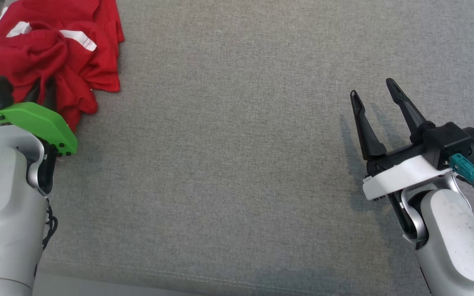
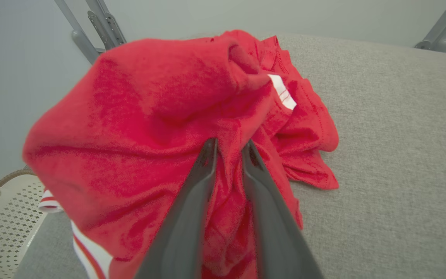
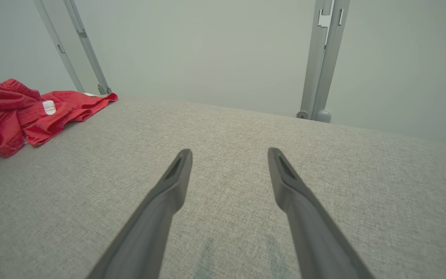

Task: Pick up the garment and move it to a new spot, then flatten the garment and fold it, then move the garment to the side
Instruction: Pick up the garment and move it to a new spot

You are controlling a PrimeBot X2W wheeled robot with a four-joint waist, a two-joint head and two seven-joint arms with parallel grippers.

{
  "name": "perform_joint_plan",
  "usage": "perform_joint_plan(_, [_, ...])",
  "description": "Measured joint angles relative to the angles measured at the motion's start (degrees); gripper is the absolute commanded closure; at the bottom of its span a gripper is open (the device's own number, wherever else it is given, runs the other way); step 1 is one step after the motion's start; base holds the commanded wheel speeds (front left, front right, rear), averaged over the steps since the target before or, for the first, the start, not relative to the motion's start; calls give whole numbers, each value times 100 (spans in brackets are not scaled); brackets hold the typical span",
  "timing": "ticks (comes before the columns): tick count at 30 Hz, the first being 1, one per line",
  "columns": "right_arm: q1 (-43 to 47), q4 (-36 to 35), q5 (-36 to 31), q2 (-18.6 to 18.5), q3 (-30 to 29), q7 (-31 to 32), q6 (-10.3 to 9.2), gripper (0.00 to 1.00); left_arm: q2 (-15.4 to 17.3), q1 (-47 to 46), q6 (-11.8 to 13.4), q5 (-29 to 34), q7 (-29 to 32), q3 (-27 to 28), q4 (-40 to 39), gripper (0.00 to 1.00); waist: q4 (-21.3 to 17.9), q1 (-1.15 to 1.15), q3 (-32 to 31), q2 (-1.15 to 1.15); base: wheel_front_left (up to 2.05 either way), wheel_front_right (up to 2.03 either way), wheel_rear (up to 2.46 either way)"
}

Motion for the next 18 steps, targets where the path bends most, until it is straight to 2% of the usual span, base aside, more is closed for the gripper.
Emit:
perform_joint_plan(6, [16, 105, 14, 64, 7, -49, 0, 0, 187, -115, -62, 186, -459, -204, 3, 100, 49, 0, -199, 0, 0, 0, 0])
perform_joint_plan(10, [135, 202, 41, 133, -37, -137, 0, 0, 342, -122, -44, 356, -780, -255, -264, 100, 54, 0, -426, 0, 0, 0, 0])
perform_joint_plan(18, [459, 275, 35, 339, -232, -253, 0, 0, 605, 553, 207, 450, -1002, -240, -1709, 100, -45, -1, -1002, 0, 0, 0, 0])
